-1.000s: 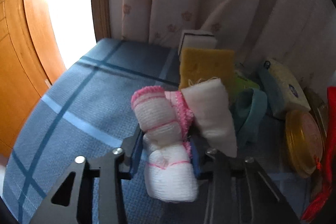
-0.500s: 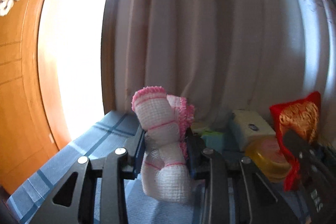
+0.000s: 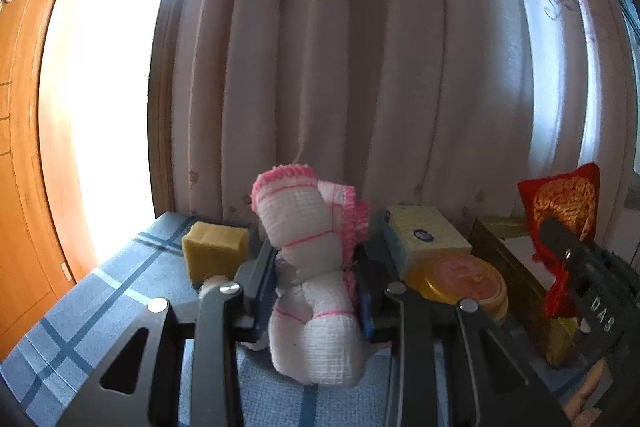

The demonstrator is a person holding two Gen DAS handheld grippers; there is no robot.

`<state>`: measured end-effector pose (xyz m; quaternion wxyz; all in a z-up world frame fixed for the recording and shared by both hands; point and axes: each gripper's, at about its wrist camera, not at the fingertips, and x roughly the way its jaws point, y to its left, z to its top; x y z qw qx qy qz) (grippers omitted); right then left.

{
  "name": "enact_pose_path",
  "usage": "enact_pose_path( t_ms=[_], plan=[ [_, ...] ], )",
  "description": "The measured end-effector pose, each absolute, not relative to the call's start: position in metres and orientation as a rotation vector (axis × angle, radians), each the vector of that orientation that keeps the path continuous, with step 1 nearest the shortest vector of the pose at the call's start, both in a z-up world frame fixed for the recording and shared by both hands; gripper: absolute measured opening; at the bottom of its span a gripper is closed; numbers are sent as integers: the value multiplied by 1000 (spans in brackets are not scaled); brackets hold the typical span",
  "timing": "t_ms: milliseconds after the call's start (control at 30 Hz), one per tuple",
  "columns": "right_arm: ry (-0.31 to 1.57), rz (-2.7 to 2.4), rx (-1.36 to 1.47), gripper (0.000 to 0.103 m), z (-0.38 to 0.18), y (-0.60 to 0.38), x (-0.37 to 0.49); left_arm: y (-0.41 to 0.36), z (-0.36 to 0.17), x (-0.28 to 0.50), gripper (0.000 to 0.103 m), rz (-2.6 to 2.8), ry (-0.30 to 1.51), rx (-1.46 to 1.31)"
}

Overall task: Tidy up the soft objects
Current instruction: 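Carry the sock bundle and red pouch into the gold tray and release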

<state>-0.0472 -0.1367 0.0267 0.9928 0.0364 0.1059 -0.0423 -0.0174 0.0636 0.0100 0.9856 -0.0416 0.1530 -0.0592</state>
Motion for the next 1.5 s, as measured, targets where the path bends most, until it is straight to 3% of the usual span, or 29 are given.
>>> enact_pose_path(
  t_ms=[967, 1500],
  plan=[
    [197, -297, -43, 22, 30, -249, -77, -67, 7, -36, 33, -302, 303, 29],
    [280, -387, -13, 22, 26, -321, -69, -159, 16, -36, 33, -492, 286, 56]
  ],
)
